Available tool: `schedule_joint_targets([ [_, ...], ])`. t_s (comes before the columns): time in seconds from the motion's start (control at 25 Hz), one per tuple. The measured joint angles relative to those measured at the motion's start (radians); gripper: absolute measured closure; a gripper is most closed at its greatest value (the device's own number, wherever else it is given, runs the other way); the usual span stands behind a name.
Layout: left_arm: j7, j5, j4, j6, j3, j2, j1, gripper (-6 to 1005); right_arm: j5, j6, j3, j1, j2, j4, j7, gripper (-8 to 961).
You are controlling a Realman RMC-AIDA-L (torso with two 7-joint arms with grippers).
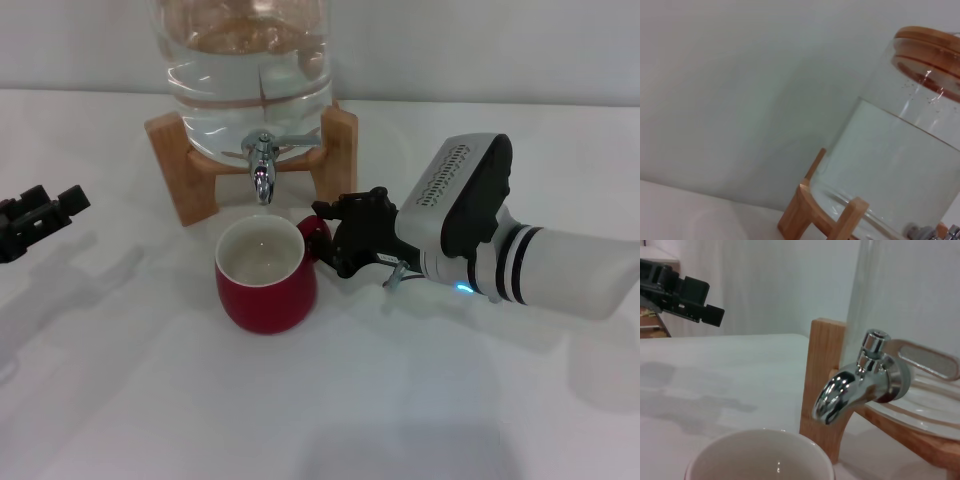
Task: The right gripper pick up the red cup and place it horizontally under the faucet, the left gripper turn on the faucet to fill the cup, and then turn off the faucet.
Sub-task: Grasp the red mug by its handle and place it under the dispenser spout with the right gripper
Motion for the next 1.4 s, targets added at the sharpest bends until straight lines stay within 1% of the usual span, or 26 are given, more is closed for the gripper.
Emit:
schedule_joint_targets([
  [0.56,-0.003,0.002,0.004,0.011,0.006,0.003,-0.003,104,-0.001,0.019,-0.006,-0.001,-0.007,0.007,0.000,653],
  [0.72,-0.004,0.002,0.004,0.012,0.006,0.003,-0.003,104,-0.031,0.034,0.005,-0.006,-0.010,-0.004,0.000,653],
  [1.04,-0.005,0.002,0.004,0.012,0.007,0.003,-0.006,104,-0.088,0.038,0.015,-0.011,-0.007,-0.023,0.001,653],
  [1.4,-0.008,0.002,0.004,0.013,0.007,0.003,-0.006,104,-0.091,0.039,0.027,-0.012,-0.007,-0.025,0.000,654],
])
